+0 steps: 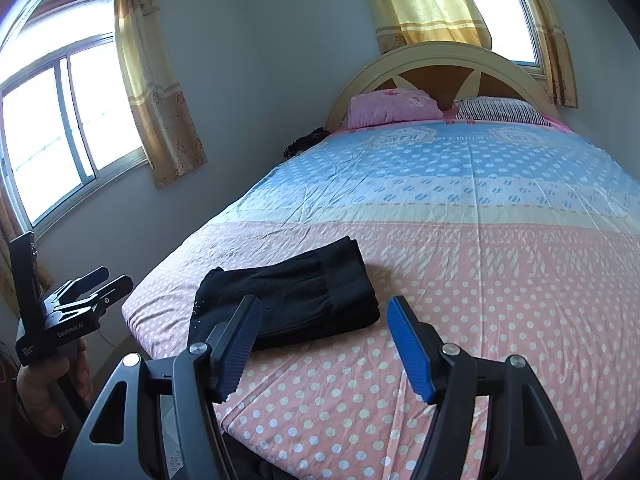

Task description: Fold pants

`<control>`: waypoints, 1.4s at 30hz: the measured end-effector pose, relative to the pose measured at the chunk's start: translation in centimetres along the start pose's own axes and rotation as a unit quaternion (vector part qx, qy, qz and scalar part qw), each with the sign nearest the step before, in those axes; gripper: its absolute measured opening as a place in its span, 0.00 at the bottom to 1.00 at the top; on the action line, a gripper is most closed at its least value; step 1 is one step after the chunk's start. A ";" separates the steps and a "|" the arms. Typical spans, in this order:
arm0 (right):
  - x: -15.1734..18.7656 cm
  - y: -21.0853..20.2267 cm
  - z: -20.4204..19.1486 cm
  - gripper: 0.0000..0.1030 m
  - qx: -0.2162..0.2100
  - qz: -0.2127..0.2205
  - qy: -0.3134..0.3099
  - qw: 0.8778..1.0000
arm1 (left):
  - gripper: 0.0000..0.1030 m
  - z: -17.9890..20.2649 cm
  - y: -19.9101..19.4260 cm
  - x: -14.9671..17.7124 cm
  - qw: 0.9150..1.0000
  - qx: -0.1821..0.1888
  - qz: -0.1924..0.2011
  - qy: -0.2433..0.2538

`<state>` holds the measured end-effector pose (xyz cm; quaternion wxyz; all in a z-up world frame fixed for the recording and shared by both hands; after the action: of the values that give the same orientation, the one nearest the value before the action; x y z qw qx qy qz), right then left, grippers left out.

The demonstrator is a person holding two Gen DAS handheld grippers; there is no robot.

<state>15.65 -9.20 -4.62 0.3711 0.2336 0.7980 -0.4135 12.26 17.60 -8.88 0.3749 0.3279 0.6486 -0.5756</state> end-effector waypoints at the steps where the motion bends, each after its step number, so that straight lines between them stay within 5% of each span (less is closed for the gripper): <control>1: 0.0 -0.1 -0.1 0.65 0.000 0.002 -0.004 1.000 | 0.96 0.0 0.0 0.0 1.000 0.000 0.001 0.000; 42: 0.3 -1.1 -0.5 0.65 0.007 0.015 -0.011 1.000 | 1.00 0.4 -1.0 -0.8 0.999 -0.022 0.026 -0.005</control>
<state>14.58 -9.37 -4.14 0.3842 0.2432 0.7873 -0.4164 11.83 17.12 -7.67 0.4004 0.3335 0.6500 -0.5531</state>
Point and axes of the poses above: each gripper's, at about its wrist camera, not at the fingertips, and y roughly the way its jaws point, z to its right, x to its underside, the point moved 6 cm from there along y, roughly the way its jaws point, and after that the axes turned 4 degrees about y, right-handed, at the moved point
